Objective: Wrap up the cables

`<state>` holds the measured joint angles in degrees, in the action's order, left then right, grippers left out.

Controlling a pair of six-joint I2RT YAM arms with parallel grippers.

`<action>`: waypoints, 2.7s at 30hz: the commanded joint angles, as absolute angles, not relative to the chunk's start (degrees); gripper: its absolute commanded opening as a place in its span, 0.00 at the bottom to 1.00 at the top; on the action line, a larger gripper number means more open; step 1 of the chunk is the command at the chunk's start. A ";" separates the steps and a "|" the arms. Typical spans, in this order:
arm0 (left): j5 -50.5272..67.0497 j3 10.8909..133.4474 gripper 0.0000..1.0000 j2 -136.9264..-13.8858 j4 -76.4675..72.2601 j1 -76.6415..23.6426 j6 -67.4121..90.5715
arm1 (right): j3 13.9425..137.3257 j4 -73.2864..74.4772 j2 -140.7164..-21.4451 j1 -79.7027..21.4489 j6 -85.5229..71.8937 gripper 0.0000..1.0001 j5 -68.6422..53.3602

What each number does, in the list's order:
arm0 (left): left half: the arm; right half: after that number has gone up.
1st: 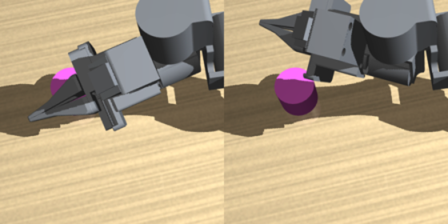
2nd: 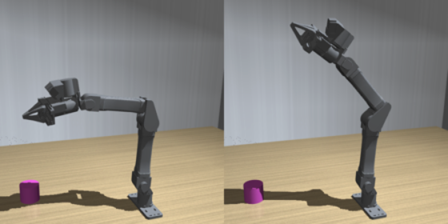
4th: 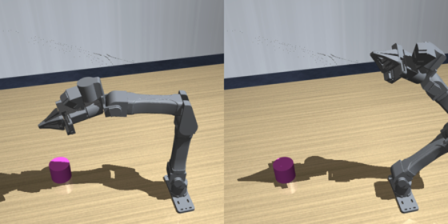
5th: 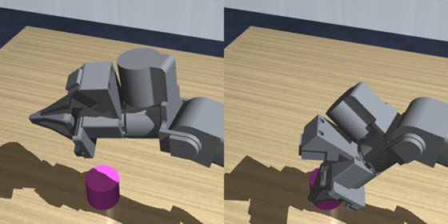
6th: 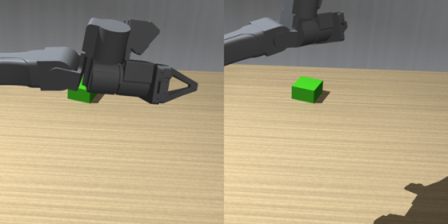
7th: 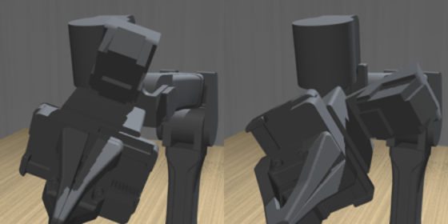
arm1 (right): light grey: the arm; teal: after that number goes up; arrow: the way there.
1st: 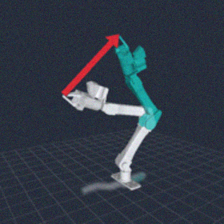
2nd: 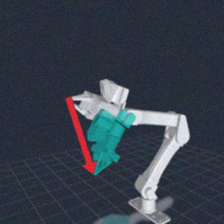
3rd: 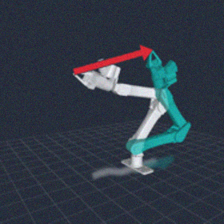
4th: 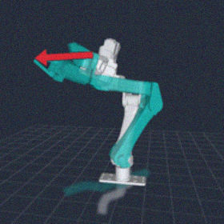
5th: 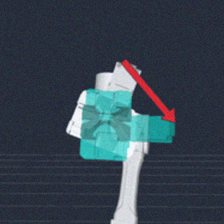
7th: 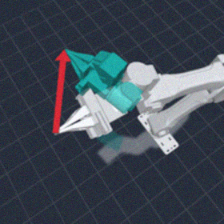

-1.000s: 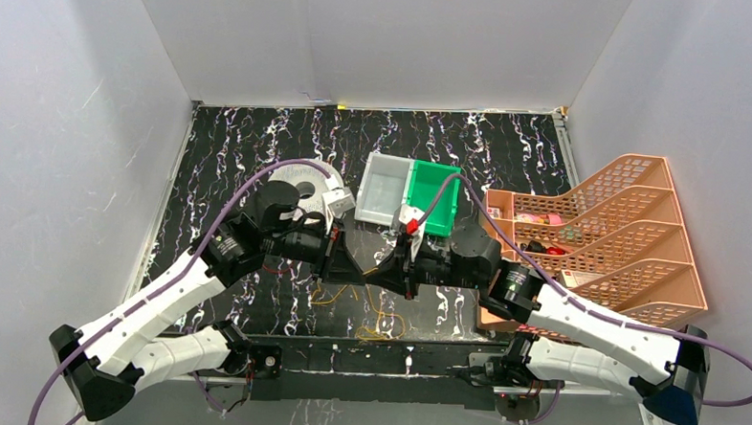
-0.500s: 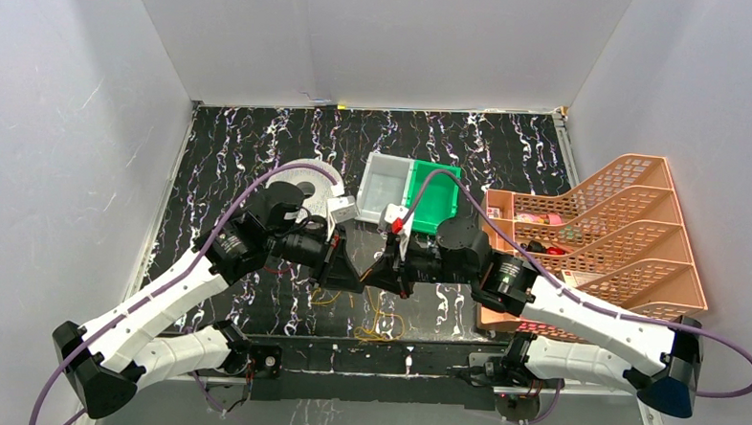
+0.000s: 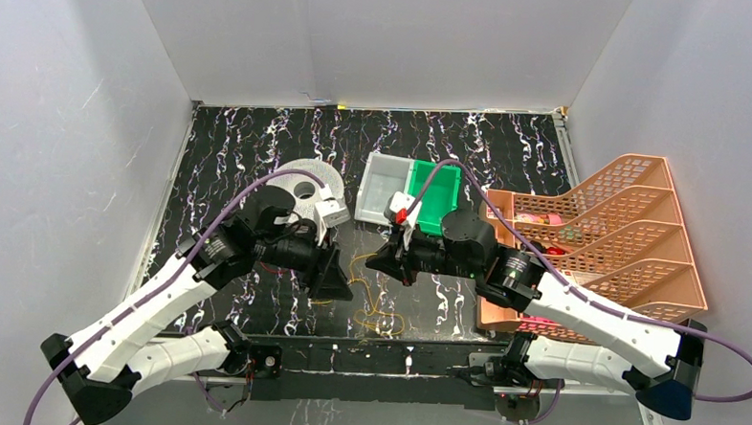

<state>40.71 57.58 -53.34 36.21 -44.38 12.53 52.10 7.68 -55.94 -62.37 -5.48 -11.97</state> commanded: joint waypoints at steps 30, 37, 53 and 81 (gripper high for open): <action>50.38 59.24 0.01 -57.34 26.85 -44.56 16.96 | 56.74 10.89 -57.79 -62.45 -1.98 0.00 -21.12; 47.13 60.26 0.00 -56.01 27.32 -44.55 17.68 | 52.59 7.77 -55.40 -62.49 -4.56 0.29 -18.94; 43.58 60.19 0.00 -52.79 26.02 -44.50 20.21 | 32.29 -22.02 -50.71 -62.49 -27.16 0.55 -14.49; 45.10 60.64 0.00 -45.18 32.11 -44.54 16.27 | 70.50 29.96 -51.98 -62.50 -1.88 0.00 -20.10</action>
